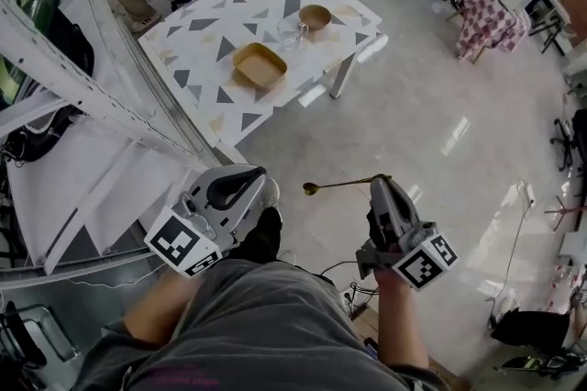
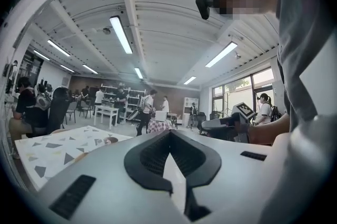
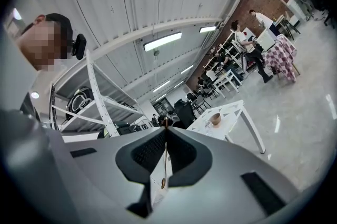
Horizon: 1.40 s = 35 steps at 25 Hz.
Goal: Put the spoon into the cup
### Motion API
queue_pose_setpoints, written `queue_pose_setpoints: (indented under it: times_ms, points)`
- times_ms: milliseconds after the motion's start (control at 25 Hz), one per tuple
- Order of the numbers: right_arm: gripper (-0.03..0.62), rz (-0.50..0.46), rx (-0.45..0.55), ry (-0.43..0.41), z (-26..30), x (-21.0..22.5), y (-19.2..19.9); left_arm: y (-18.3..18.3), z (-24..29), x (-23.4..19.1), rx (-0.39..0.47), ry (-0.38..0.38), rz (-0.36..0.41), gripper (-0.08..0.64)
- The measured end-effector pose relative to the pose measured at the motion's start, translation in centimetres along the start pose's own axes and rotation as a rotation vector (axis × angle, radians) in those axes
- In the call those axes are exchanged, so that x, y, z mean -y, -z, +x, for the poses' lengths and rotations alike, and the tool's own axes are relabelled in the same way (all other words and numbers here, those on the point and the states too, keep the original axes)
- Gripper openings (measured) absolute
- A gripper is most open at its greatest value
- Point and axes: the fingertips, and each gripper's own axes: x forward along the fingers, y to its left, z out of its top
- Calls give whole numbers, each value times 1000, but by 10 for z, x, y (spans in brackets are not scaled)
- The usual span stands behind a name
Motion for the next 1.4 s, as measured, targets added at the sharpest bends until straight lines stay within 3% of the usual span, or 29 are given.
queue_pose_setpoints:
  times_ms: [920,1400]
  points:
    - [23,12,-72,29,198,68,-32,2,101,-170,-10,-10,-87,15]
    - [23,-11,-92,37,266,74,-45,3,117,-206,-5,0,-131,15]
